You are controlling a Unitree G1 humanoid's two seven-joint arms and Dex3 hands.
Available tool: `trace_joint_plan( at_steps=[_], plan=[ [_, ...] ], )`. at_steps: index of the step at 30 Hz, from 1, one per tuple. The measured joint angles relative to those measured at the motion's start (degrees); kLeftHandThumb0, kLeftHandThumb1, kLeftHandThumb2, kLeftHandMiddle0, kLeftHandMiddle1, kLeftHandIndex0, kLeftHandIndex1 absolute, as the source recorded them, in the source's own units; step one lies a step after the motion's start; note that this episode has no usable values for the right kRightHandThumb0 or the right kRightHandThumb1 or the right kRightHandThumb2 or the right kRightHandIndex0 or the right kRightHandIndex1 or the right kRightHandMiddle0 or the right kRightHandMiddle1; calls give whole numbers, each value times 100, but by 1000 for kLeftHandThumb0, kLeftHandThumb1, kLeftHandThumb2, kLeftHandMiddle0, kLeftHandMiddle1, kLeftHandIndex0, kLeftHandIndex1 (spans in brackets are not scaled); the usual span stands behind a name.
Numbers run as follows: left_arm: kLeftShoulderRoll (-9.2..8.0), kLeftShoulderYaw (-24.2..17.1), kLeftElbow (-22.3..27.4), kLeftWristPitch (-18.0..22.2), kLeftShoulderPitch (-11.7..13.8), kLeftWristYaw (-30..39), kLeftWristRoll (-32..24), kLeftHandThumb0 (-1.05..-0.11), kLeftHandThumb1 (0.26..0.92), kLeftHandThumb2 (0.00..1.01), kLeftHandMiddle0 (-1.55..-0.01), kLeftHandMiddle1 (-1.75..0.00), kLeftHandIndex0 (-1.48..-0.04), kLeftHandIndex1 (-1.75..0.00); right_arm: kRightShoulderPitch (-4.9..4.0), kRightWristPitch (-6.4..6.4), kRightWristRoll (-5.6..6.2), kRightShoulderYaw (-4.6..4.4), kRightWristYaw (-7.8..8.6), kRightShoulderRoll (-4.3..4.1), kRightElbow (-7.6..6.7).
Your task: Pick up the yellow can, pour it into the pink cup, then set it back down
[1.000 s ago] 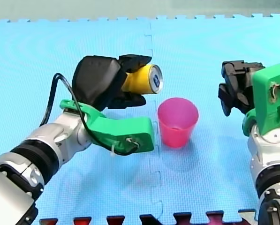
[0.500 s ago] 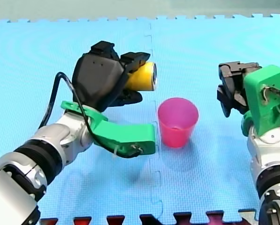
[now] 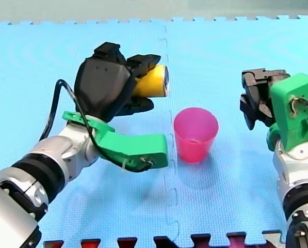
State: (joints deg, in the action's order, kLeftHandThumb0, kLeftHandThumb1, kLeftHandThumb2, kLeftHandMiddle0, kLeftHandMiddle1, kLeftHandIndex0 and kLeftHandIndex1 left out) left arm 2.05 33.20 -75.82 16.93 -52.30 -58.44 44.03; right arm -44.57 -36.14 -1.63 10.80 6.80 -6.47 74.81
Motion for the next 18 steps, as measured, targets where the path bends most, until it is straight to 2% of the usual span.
trace_joint_plan(
  at_steps=[3, 6, 10, 15, 18],
  plan=[
    [4, -313, 48, 356, 81, -74, -353, -421, 878, 0, -878, -1279, -1203, -9, 0, 3, 11, 8, 23, 0, 4],
    [-16, -570, 88, 633, 184, -53, -631, -480, 839, 0, -944, -1103, -1194, -5, 0, 12, 18, 18, 30, -1, 7],
    [-54, -662, 80, 627, 261, -28, -699, -476, 820, 0, -1004, -933, -1205, -3, 0, 32, 23, 28, 38, -3, 9],
    [27, -803, 80, 618, 308, -16, -809, -449, 792, 1, -1164, -479, -1230, -2, -3, 83, 21, 27, 41, -19, 10],
    [68, -919, 80, 716, 338, 52, -931, -431, 781, 0, -1223, -331, -1232, -1, -7, 124, 19, 24, 51, -40, 10]
  ],
)
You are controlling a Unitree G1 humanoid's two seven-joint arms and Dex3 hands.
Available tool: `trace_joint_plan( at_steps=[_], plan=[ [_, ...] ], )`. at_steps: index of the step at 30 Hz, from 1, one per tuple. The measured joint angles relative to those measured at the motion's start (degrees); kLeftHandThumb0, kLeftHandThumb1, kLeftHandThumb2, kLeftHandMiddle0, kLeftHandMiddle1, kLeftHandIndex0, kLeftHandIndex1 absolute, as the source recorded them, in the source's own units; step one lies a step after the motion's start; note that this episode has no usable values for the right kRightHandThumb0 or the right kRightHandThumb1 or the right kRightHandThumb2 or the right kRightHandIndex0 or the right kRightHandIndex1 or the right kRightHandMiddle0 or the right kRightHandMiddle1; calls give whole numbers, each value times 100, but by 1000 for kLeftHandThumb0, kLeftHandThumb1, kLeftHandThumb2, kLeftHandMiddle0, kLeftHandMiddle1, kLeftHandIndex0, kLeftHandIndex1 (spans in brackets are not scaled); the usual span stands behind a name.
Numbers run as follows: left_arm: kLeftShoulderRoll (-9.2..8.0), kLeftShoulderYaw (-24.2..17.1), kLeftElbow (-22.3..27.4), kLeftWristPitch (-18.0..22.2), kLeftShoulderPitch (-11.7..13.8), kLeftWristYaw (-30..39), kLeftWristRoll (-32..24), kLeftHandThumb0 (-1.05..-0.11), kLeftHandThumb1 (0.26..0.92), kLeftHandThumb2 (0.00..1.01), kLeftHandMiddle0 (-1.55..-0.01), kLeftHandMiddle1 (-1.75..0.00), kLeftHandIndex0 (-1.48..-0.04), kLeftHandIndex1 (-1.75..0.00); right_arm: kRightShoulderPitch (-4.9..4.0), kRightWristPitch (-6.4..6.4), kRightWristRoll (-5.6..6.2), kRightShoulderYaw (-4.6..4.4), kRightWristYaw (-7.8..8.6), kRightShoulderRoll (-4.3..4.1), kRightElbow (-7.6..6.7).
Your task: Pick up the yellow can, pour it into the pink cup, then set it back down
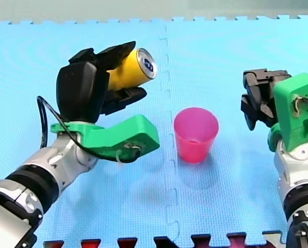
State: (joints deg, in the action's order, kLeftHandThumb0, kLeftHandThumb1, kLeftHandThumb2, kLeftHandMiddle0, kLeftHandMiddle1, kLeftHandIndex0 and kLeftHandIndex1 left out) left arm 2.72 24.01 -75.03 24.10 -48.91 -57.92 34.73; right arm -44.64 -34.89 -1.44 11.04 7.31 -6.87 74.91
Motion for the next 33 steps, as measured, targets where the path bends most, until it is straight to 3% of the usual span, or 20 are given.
trace_joint_plan(
  at_steps=[7, 14, 21, 25, 33],
  plan=[
    [82, -414, 4, 365, 133, 427, -462, -413, 774, 0, -1270, -188, -1233, 0, -22, 58, 2, 2, 39, -31, 0],
    [42, -656, 12, 610, 290, 839, -692, -432, 774, 0, -1283, -122, -1221, 0, -38, 80, 2, 5, 63, -44, 2],
    [97, -1408, 104, 1006, 629, 1914, -1719, -441, 774, 0, -1300, -86, -1201, -4, -39, 82, -10, -6, 61, -44, 3],
    [145, -1848, 261, 1504, 915, 2244, -2183, -432, 773, 0, -1307, -71, -1209, -6, -39, 86, -7, -3, 65, -66, 3],
    [19, -1854, 309, 1579, 1139, 1970, -1870, -418, 776, 1, -1317, -48, -1213, -3, -51, 118, -7, -1, 87, -97, 3]
  ],
)
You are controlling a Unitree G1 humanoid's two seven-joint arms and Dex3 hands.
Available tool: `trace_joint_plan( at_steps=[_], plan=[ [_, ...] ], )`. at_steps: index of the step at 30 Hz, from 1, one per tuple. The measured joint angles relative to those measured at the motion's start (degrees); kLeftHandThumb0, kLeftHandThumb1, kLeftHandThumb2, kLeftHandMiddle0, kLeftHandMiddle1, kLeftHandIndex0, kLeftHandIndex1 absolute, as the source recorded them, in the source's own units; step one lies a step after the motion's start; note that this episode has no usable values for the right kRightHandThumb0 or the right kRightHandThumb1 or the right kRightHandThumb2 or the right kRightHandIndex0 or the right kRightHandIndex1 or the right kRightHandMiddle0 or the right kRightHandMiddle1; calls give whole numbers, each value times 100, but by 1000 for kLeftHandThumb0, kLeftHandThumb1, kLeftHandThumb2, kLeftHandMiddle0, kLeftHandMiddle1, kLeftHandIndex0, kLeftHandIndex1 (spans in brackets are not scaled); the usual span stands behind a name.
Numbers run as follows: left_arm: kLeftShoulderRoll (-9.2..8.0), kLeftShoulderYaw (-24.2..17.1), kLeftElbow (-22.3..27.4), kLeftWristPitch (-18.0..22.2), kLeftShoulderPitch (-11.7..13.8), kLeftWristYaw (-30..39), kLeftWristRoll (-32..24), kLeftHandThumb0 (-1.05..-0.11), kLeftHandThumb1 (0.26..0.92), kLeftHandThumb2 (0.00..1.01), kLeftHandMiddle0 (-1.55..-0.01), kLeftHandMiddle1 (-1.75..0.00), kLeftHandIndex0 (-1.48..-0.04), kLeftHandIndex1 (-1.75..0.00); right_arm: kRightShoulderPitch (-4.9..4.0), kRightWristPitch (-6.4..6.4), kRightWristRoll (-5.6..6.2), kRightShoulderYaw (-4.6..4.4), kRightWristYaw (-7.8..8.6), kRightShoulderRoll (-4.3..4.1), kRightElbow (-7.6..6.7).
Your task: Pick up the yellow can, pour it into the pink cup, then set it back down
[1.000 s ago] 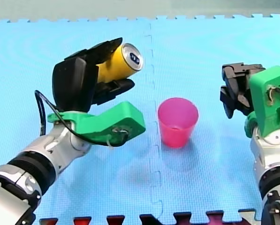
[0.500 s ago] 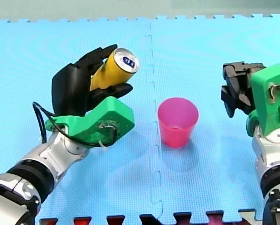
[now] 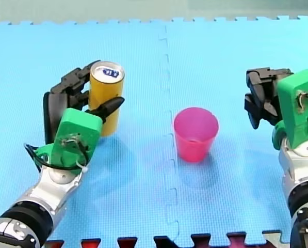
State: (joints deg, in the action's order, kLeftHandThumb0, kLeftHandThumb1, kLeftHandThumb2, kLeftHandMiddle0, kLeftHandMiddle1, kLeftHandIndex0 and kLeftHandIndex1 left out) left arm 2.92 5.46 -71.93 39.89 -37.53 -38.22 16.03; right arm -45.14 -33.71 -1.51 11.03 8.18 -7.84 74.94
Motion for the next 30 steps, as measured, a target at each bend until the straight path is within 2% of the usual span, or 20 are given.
trace_joint_plan(
  at_steps=[7, 14, 22, 27, 30],
  plan=[
    [-49, -48, 9, 187, 49, -233, 96, -410, 782, 2, -1329, -38, -1213, -1, -12, 31, 3, 5, 32, -19, 0],
    [21, -277, -6, 492, 120, 100, -153, -402, 785, 2, -1336, -32, -1214, -1, -16, 43, 12, 17, 95, -51, 5],
    [91, -432, -12, 609, 140, 326, -272, -393, 787, 1, -1340, -24, -1213, 0, -21, 57, 37, 47, 181, -96, 11],
    [146, -683, -31, 844, 185, 856, -616, -388, 788, 1, -1340, -19, -1212, 0, -28, 65, 40, 63, 204, -107, 13],
    [236, -940, -49, 917, 226, 1437, -1040, -386, 788, 1, -1336, -15, -1211, 0, -28, 66, 37, 67, 208, -111, 14]
  ],
)
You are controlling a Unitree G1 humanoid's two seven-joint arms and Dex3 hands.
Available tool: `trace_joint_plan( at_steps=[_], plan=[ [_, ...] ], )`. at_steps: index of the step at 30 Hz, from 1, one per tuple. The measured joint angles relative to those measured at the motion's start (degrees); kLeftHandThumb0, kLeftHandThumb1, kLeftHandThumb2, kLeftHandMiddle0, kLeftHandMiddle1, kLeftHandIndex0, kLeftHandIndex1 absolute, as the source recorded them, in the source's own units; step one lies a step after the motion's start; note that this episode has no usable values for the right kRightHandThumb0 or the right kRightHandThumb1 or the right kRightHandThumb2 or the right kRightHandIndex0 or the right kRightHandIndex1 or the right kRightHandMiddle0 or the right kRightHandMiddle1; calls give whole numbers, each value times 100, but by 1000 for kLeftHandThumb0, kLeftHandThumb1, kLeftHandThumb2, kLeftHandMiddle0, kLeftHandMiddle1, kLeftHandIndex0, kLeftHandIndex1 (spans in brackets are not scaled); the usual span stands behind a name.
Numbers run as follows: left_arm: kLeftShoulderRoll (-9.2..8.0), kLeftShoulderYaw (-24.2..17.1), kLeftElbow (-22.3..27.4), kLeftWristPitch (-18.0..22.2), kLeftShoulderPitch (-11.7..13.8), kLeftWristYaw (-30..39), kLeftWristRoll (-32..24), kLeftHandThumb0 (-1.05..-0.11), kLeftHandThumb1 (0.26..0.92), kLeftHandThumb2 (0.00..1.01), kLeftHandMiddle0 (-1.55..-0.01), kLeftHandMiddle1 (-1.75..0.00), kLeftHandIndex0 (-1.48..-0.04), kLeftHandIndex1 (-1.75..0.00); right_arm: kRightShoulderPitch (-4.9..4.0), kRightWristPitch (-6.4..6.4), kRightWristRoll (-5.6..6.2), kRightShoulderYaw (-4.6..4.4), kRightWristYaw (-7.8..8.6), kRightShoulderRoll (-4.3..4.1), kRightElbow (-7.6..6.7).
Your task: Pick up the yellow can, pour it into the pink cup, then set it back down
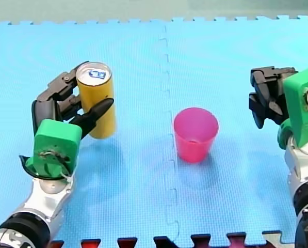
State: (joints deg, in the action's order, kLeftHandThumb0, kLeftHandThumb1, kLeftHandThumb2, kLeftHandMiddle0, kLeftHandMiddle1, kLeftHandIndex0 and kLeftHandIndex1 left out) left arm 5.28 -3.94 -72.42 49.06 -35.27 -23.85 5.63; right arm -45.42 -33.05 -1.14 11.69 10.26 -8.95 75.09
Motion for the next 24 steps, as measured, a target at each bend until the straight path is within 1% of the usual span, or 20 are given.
trace_joint_plan(
  at_steps=[3, 5, 7, 12, 18, 24],
  plan=[
    [87, -243, -17, 6, 30, 527, -374, -383, 788, 0, -1330, -10, -1209, 0, 0, 0, -1, 2, 10, -4, 1],
    [154, -442, -38, 20, 40, 901, -632, -381, 788, 0, -1324, -6, -1208, 0, 0, 4, -1, 3, 23, -25, 4],
    [198, -579, -61, 28, 44, 1125, -765, -378, 788, 0, -1321, -4, -1206, 0, -1, 14, -7, 1, 21, -56, 7],
    [248, -739, -80, 28, 43, 1329, -862, -375, 788, 0, -1316, -1, -1204, 0, -1, 14, -38, -23, 1, -88, 11],
    [303, -895, -83, 28, 34, 1554, -939, -372, 787, 0, -1311, 0, -1202, 0, 0, 13, -91, -67, -65, -122, 17],
    [315, -988, -89, 28, 25, 1656, -987, -372, 786, 0, -1306, 0, -1200, 0, 0, 12, -119, -75, -102, -136, 28]
  ],
)
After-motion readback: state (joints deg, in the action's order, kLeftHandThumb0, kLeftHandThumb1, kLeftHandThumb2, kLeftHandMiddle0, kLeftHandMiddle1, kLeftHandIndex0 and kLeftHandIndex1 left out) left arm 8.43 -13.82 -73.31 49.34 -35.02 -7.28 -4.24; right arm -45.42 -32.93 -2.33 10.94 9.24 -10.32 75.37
